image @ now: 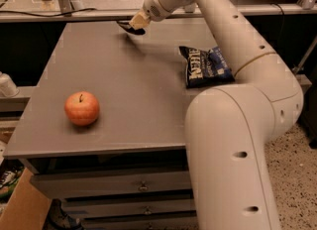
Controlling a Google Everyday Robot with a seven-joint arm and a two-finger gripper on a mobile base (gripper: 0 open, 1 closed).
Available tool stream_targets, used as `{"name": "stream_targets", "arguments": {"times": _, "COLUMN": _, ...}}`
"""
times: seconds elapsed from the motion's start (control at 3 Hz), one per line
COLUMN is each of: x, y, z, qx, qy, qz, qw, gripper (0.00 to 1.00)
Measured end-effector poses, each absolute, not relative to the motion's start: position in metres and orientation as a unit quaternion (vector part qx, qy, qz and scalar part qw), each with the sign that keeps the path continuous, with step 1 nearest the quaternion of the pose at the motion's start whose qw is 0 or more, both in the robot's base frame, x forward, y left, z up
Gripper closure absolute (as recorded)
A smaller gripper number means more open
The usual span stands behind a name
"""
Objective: Move rxbar chocolate near apple
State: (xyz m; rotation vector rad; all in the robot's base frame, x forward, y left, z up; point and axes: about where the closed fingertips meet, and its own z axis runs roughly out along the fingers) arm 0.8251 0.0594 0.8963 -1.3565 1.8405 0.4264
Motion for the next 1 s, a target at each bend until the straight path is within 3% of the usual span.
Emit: {"name": "stream_targets", "arguments": {"times": 1.0, "x": 0.711, "y": 0.043, "z": 0.921, "qx": -0.624, "qy": 0.654, "qz": 0.195, "qw": 0.381, "gripper": 1.0}}
